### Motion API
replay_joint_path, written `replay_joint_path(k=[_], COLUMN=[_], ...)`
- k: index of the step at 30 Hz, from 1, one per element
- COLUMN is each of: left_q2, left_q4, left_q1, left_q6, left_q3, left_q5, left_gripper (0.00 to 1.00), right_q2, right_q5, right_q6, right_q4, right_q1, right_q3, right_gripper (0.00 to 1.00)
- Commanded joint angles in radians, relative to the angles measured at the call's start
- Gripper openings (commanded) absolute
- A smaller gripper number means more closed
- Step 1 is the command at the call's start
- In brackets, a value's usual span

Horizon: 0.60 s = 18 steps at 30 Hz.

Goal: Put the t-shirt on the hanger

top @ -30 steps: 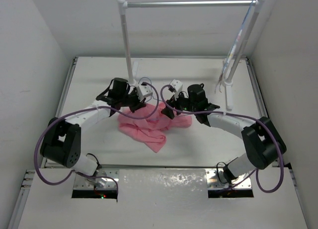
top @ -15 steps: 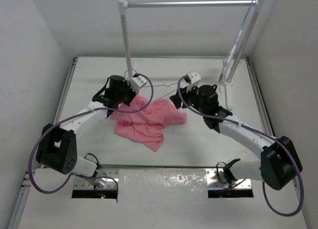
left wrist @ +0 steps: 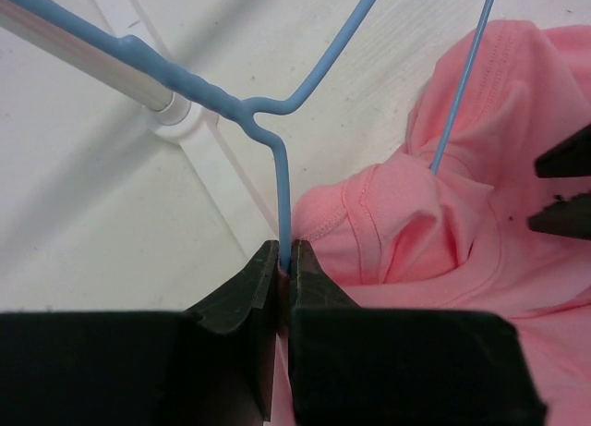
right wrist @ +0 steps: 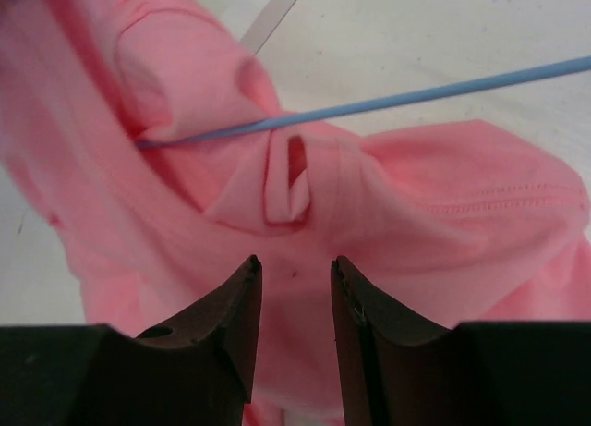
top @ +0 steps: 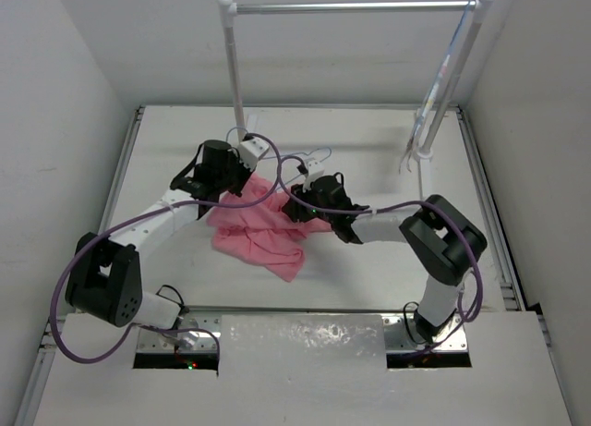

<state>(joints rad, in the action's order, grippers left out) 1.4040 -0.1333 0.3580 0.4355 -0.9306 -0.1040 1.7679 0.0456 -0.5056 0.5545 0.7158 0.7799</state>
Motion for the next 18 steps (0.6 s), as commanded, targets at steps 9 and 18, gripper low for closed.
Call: replay_joint_path(k=[9, 18], left_q2=[-0.040, -0.042], left_q4=[0.040, 0.047], left_q1=[-0.004, -0.004], left_q6=[-0.027, -0.020], left_q3=[0.003, 0.003], left_q5=[0.006, 0.033], left_gripper=[0.00, 0.00], right_q2=[0.211, 0.278], right_q5=[-0.128, -0.197], right_q6=[-0.013, -0.007], right_q4=[-0.019, -0.045], right_q1=[-0.003, -0.001], right_q3=[0.214, 0.214], right_gripper=[0.37, 0.31])
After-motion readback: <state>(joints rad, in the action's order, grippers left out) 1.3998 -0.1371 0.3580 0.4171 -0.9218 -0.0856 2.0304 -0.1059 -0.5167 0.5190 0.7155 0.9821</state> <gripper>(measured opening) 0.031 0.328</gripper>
